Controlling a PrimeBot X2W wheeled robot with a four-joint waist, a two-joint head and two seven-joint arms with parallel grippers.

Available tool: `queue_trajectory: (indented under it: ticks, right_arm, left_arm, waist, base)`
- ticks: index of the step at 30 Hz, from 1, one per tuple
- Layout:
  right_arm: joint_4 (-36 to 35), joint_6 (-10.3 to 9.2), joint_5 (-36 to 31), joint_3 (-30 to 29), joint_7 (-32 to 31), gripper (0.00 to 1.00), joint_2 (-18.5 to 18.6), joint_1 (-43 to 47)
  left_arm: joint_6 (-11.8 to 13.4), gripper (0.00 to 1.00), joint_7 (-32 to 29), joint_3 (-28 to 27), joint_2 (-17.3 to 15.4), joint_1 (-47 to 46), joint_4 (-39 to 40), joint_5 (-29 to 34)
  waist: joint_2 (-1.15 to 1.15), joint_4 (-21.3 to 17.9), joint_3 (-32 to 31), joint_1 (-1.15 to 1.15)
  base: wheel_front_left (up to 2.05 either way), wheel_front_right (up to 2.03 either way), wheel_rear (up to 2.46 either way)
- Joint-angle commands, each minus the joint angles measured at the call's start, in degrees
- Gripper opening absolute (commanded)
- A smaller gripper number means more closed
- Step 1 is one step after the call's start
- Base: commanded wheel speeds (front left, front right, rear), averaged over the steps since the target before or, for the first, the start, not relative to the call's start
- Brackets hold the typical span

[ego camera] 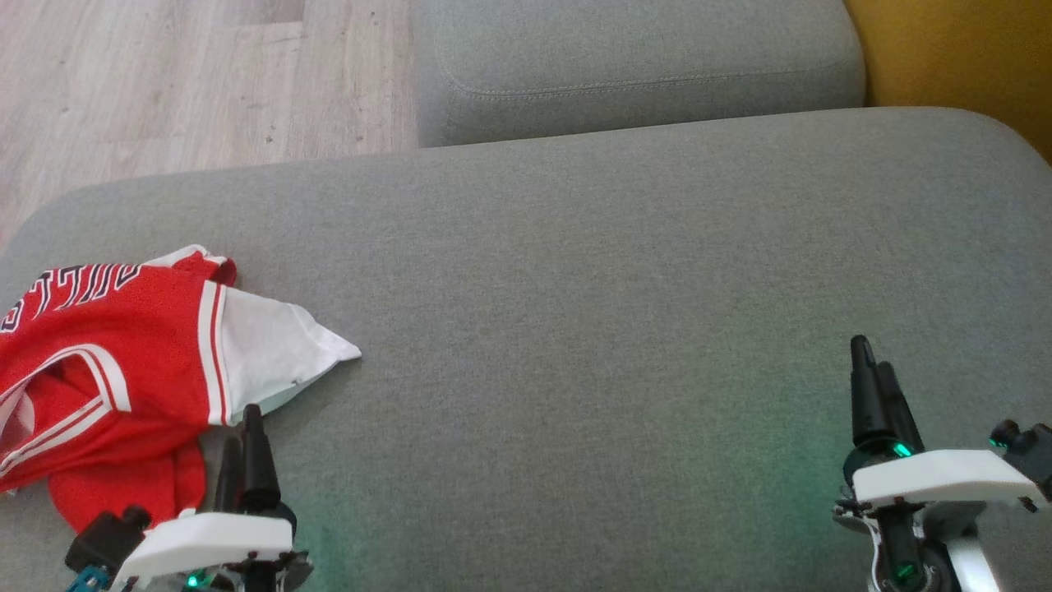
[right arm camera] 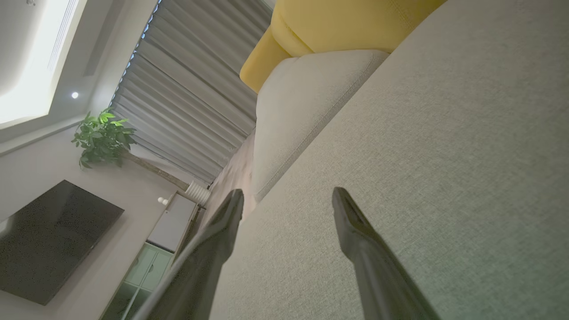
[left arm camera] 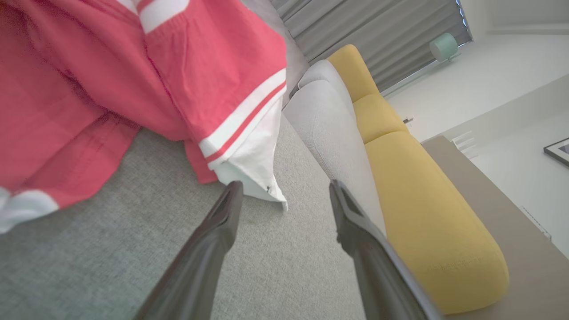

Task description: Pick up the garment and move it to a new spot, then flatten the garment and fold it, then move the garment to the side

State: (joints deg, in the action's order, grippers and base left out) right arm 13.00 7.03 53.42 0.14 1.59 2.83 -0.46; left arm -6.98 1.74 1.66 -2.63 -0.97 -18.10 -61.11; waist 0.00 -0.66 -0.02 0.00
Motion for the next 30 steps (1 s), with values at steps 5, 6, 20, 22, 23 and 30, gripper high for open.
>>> queue_trajectory:
  ticks: [5,6,20,22,23,30]
  right_arm:
    - [-1.92,0.21,-5.33,1.65,1.57,1.0,1.28,-1.64]
    - [-1.94,0.21,-6.15,1.84,1.74,1.0,1.3,-1.65]
    - [-0.71,0.27,-16.54,4.63,4.28,1.0,1.78,-2.02]
    - [-0.56,0.27,-18.08,4.69,4.61,1.0,1.81,-2.02]
    - [-0.53,0.28,-18.86,4.58,4.78,1.0,1.77,-2.0]
    - [-0.52,0.3,-24.41,4.66,5.97,1.0,1.5,-1.87]
  left_arm:
    - [0.47,1.0,1.49,-0.56,-0.89,-2.81,1.65,4.87]
    - [0.48,1.0,1.66,-0.56,-0.89,-2.77,1.63,5.62]
    - [0.5,1.0,4.17,0.01,-1.31,-2.51,1.02,17.48]
    - [0.49,1.0,4.51,0.05,-1.43,-2.5,0.9,18.99]
    - [0.49,1.0,4.68,0.05,-1.5,-2.49,0.83,19.72]
    - [0.58,1.0,5.86,0.04,-2.03,-2.39,0.19,25.02]
  waist:
    - [0.0,-0.14,-0.05,0.0]
    - [0.0,-0.17,-0.06,0.0]
    - [0.0,-0.6,-0.22,0.0]
    - [0.0,-0.66,-0.28,0.0]
    - [0.0,-0.7,-0.29,0.0]
    - [0.0,-0.98,-0.37,0.0]
  base:
    - [0.0,0.0,0.0]
    - [0.0,0.0,0.0]
    - [0.0,0.0,0.0]
    - [0.0,0.0,0.0]
    - [0.0,0.0,0.0]
    - [0.0,0.0,0.0]
